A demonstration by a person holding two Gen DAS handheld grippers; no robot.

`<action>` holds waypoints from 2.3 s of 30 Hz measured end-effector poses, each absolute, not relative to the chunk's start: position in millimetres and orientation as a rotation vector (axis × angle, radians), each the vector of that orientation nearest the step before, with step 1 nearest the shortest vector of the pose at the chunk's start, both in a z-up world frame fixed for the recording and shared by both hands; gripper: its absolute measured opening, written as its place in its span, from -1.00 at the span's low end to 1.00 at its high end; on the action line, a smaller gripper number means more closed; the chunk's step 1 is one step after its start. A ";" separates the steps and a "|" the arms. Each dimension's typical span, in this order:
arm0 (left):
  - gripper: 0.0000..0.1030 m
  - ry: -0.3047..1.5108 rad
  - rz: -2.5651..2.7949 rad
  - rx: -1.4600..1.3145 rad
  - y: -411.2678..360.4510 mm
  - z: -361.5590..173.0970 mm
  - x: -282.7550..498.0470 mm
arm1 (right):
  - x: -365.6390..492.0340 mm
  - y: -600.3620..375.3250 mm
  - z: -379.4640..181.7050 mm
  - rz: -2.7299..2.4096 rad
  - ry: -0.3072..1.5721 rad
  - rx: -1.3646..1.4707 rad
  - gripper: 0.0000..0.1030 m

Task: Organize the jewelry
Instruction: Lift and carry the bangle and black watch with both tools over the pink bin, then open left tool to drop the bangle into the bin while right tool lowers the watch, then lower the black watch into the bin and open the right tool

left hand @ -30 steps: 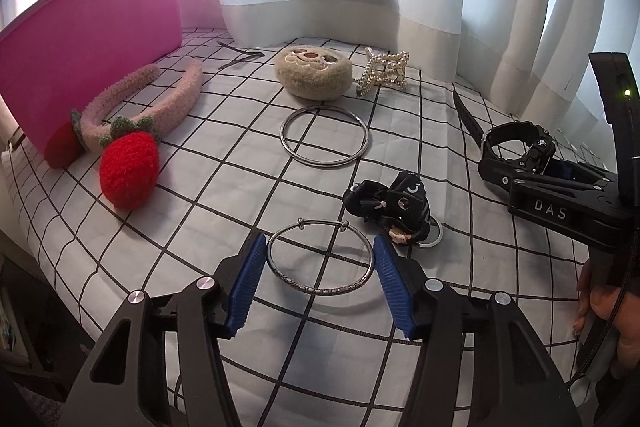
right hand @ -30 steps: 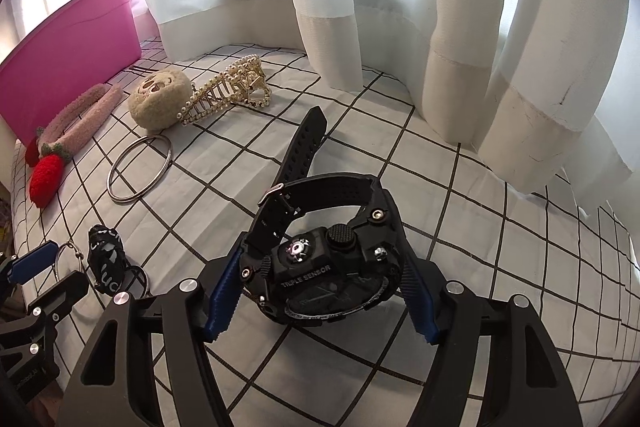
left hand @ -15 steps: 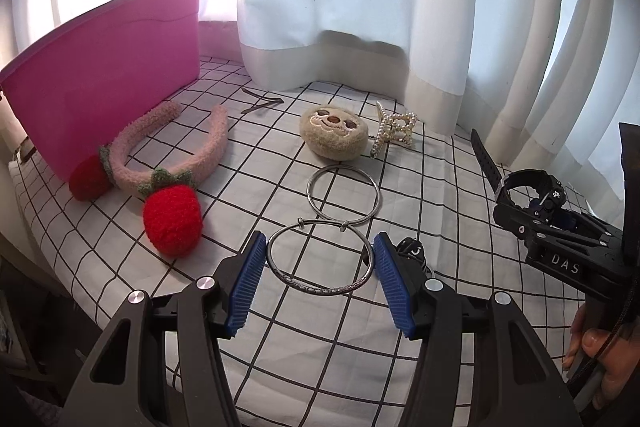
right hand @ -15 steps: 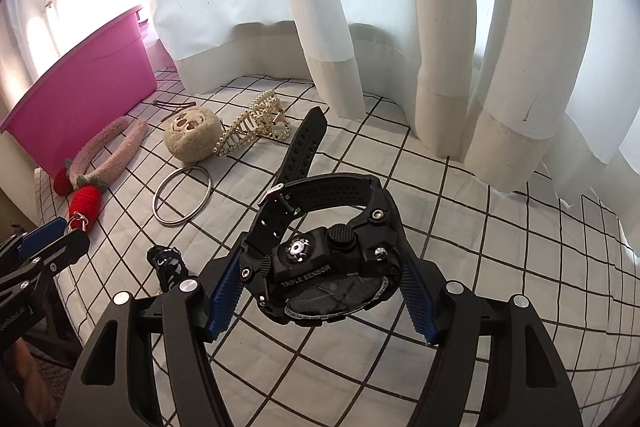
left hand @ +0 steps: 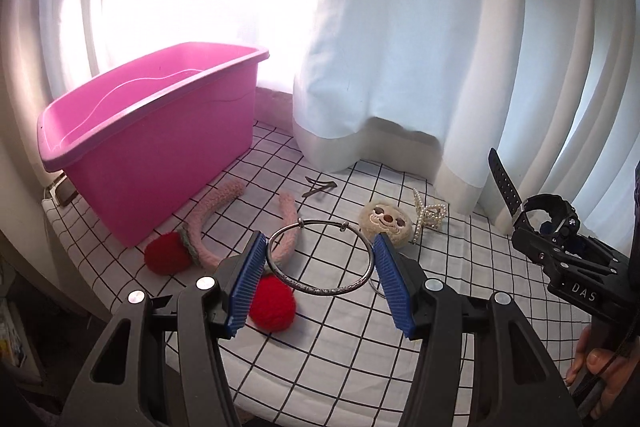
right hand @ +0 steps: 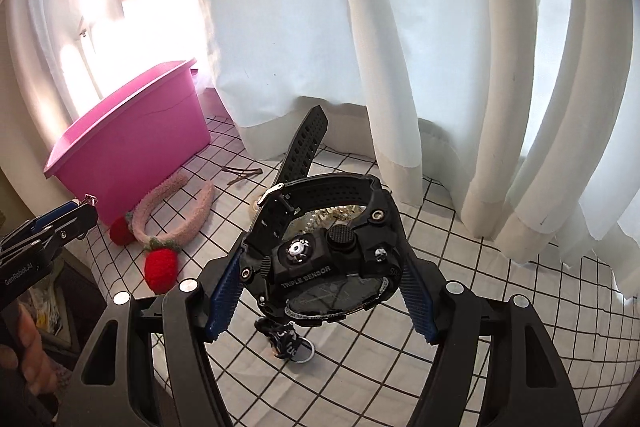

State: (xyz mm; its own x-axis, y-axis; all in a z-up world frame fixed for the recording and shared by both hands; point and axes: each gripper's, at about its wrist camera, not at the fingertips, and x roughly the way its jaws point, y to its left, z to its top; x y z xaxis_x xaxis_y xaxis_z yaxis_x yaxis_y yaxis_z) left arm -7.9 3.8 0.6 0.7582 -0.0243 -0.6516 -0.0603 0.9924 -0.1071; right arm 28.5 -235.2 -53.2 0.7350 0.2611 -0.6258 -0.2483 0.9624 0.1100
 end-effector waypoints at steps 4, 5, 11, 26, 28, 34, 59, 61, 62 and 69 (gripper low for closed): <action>0.05 0.655 0.055 -0.138 40.7 26.1 -2.5 | 40.6 -194.5 -28.2 0.342 0.655 0.020 0.30; 0.05 0.646 0.064 -0.139 49.9 31.7 -0.4 | 44.3 -183.5 -22.1 0.359 0.646 0.018 0.30; 0.05 0.606 0.137 -0.160 113.5 61.1 16.8 | 73.2 -112.2 13.9 0.469 0.596 0.017 0.30; 0.05 0.588 0.270 -0.158 257.1 89.3 88.3 | 170.2 59.6 49.9 0.648 0.614 -0.027 0.30; 0.05 0.615 0.274 -0.161 269.0 82.6 99.5 | 184.1 76.1 47.5 0.654 0.638 -0.037 0.30; 0.05 0.708 0.281 -0.183 293.2 55.5 126.7 | 217.3 114.6 36.7 0.656 0.718 -0.101 0.30; 0.59 0.953 0.318 -0.228 319.9 8.8 164.5 | 274.9 192.2 -17.6 0.560 1.002 -0.414 0.32; 0.62 0.951 0.320 -0.229 321.2 10.1 163.5 | 273.6 192.1 -17.5 0.559 0.996 -0.421 0.32; 0.62 0.953 0.326 -0.229 321.6 9.9 163.7 | 273.3 192.4 -17.8 0.557 0.998 -0.427 0.32; 0.62 0.952 0.332 -0.241 325.6 11.8 158.6 | 267.5 203.9 -20.8 0.535 1.001 -0.492 0.32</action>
State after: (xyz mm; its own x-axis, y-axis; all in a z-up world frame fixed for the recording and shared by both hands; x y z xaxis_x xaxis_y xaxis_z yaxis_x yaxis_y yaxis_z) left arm 158.6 325.6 11.8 0.5353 0.1711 -0.8271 -0.3804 0.9232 -0.0552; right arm 267.5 203.9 -20.8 0.4340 0.1922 -0.8802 -0.6251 0.7678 -0.1406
